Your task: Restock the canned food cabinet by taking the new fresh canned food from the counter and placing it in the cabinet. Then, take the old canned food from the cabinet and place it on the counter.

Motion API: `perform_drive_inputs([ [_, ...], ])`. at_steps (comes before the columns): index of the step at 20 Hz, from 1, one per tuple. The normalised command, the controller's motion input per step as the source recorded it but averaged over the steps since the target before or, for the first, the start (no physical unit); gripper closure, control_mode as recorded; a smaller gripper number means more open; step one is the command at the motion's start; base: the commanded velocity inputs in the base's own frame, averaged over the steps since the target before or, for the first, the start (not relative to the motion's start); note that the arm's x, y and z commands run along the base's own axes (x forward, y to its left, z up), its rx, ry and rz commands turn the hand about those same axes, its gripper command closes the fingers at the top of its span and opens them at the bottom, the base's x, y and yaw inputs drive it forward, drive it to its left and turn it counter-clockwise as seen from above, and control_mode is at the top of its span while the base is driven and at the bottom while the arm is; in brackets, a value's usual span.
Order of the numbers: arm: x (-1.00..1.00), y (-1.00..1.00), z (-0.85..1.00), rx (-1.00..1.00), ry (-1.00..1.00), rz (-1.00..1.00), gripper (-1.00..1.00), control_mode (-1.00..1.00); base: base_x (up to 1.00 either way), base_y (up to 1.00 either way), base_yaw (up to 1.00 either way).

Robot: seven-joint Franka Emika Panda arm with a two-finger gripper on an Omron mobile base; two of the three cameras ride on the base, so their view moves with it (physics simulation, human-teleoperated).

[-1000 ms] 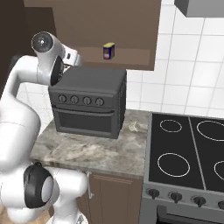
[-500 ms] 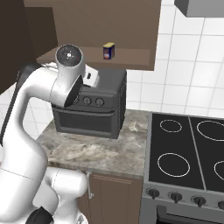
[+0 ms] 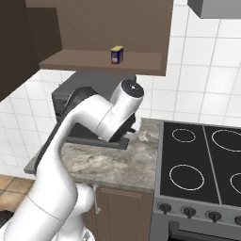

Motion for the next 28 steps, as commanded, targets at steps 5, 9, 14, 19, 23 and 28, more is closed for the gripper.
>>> perform_drive_inputs([
  [5, 0.56, -0.87, -0.93, -0.03, 0.15, 0.29, 1.0, -1.0, 0.0, 0.0, 0.0],
  [9, 0.45, -0.53, -0.7, 0.0, -0.1, 0.28, 1.0, -1.0, 0.0, 0.0, 0.0],
  [14, 0.43, -0.08, -0.63, 0.0, -0.26, 0.15, 1.0, -1.0, 0.0, 0.0, 0.0],
  [19, 0.57, 0.02, -0.55, 0.0, -0.23, 0.01, 1.0, -1.0, 0.0, 0.0, 0.0],
  [23, 0.54, 0.0, -0.63, 0.0, -0.16, 0.02, 1.0, -1.0, 0.0, 0.0, 0.0],
  [28, 0.43, 0.0, -0.61, 0.0, -0.09, 0.05, 1.0, -1.0, 0.0, 0.0, 0.0],
])
